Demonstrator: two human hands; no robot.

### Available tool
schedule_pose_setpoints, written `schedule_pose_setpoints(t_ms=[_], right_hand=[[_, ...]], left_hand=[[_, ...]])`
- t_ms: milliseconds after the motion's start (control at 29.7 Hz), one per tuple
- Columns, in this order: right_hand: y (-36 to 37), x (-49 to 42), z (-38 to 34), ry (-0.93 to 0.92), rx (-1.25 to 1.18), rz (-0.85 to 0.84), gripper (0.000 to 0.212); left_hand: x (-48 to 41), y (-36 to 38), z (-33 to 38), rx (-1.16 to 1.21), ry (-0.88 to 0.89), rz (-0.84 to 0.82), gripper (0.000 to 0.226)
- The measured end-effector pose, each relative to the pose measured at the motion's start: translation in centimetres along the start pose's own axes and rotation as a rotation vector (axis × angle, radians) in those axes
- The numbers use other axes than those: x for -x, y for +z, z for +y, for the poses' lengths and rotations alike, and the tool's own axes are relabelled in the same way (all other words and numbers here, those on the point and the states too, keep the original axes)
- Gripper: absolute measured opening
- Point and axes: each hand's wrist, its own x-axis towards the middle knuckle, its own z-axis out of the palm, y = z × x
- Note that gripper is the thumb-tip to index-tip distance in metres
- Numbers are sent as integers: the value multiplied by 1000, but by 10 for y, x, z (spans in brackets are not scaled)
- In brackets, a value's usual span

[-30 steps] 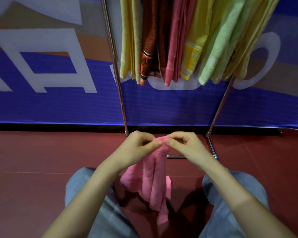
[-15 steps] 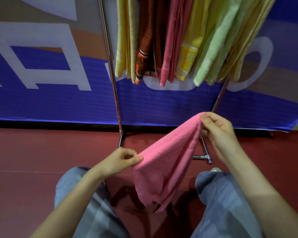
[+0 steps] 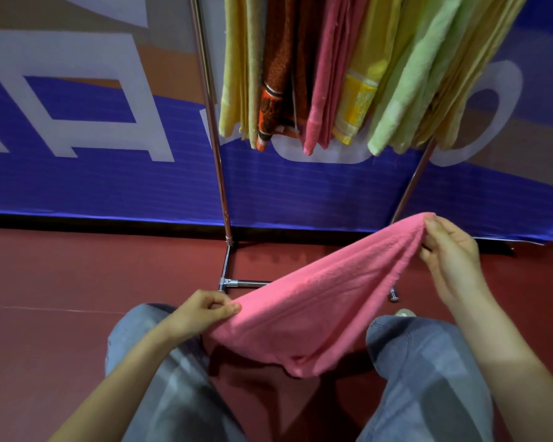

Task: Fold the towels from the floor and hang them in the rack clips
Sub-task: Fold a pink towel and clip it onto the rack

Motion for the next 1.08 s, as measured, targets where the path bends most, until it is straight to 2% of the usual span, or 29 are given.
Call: schedule_pose_setpoints(t_ms=[168, 202, 269, 404, 505, 573, 741, 977, 1078], right_hand=[[-12, 0, 9, 17, 52, 67, 47], [-11, 1, 12, 36, 67, 77, 41], [-8, 4, 21, 68, 103, 86, 13], [2, 15, 54, 100, 310, 68, 22], [25, 35, 76, 101, 406, -46, 17], [44, 49, 89, 120, 417, -130, 10], [77, 83, 110, 163, 416, -313, 10], [77, 104, 122, 161, 487, -446, 12], [74, 110, 121, 182, 493, -470, 18]], left_hand=[[7, 0, -9, 189, -100, 87, 20], [7, 2, -8, 224, -105, 111, 21], [7, 7, -4, 308, -113, 137, 19], [4, 26, 5, 422, -131, 118, 16], [2, 42, 13, 509, -161, 76, 16], [0, 53, 17, 539, -181, 40, 17], [-1, 67, 18, 556, -196, -14, 15], [3, 69, 16, 559, -258, -15, 25], [5, 71, 12, 523, -257, -45, 21]])
